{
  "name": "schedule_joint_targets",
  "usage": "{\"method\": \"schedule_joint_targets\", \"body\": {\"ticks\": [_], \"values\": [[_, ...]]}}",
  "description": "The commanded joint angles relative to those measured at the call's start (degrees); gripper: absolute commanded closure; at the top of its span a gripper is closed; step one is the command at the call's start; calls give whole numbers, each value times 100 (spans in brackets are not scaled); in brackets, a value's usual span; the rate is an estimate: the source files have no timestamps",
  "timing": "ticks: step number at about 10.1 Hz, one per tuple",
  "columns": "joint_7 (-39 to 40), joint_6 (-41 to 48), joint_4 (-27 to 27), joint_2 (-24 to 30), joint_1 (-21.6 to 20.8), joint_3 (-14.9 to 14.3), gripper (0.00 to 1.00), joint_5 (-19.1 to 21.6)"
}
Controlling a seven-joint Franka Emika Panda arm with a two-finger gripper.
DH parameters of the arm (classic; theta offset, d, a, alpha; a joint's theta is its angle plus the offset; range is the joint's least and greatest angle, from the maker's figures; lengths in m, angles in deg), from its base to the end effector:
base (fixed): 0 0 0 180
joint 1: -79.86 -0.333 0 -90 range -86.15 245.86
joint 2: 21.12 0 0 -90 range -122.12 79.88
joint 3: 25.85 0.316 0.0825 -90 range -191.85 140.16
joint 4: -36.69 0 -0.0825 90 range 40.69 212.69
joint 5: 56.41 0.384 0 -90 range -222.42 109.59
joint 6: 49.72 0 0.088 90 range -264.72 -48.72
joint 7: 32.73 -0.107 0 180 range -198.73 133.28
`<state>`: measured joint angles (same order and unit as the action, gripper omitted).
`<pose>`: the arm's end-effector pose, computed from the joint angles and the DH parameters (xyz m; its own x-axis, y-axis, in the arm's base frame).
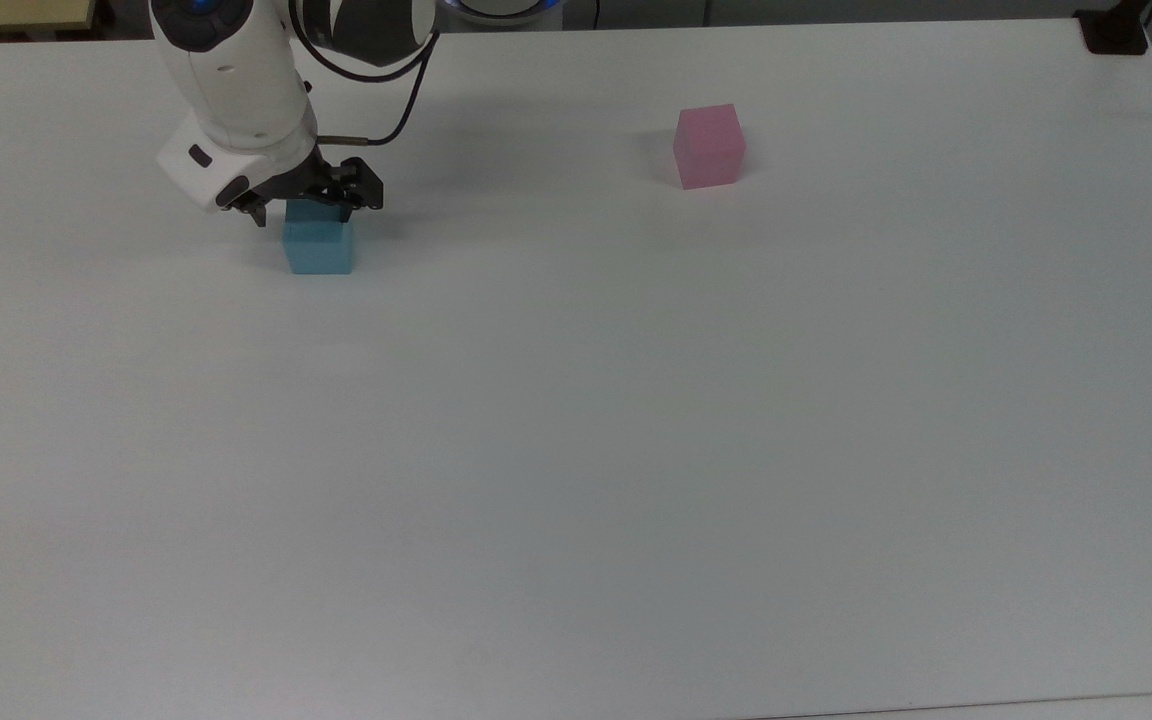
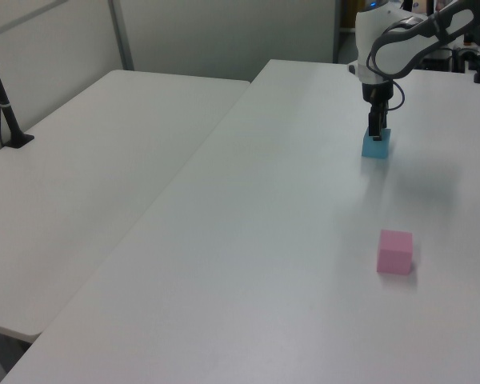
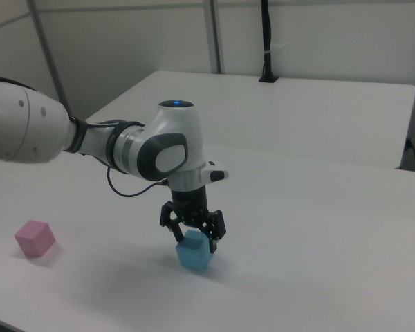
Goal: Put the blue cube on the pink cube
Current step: 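Close the gripper on the light-blue cube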
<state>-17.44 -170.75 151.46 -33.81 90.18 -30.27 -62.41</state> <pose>0.5605 -0.1512 0.3396 0.9885 0.0643 -0.1368 0.0739 -0.9951 0.0661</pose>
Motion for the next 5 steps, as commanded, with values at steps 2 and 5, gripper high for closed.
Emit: {"method": "schedule_joint_targets", "body": {"ticks": [2, 5], "values": [[-69, -43, 63, 145, 5, -6, 0, -33], [-262, -61, 63, 145, -48, 3, 0, -16]]}}
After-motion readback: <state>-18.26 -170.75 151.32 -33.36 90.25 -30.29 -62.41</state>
